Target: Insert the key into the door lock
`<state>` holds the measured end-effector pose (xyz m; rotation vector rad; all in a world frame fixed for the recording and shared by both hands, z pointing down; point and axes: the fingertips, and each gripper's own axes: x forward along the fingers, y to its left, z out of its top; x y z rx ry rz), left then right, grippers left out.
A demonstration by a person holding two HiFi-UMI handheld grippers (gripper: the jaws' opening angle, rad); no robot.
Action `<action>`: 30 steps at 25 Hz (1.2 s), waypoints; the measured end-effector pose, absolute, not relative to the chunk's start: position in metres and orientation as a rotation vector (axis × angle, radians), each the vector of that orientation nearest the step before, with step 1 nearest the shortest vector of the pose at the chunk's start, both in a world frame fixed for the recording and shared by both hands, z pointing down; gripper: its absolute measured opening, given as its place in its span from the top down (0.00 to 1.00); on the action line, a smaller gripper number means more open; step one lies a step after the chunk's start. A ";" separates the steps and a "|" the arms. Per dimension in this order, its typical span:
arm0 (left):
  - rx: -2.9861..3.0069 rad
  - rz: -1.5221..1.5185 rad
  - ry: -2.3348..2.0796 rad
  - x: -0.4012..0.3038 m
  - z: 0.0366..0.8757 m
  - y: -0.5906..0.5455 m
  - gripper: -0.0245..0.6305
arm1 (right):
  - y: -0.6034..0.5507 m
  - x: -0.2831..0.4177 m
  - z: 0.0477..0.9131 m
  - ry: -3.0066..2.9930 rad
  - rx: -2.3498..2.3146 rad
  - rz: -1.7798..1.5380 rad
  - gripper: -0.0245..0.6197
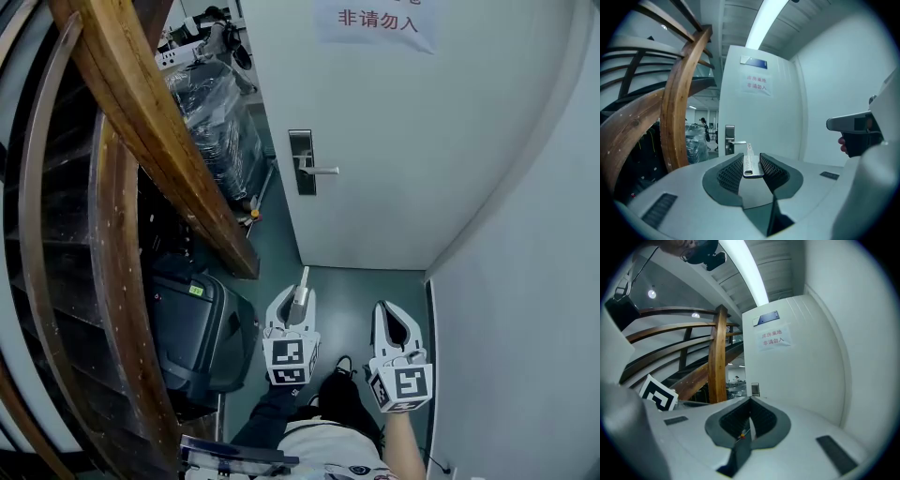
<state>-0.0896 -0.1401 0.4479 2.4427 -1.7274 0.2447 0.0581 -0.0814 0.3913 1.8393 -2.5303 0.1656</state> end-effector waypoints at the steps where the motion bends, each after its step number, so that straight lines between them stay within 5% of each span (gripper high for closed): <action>1: 2.431 0.253 -1.730 -0.087 0.451 -0.150 0.78 | -0.092 0.063 0.391 -2.537 1.840 0.167 0.95; 30: 2.277 0.296 -1.787 -0.084 0.552 -0.400 0.78 | -0.270 0.096 0.465 -2.514 1.768 0.185 0.95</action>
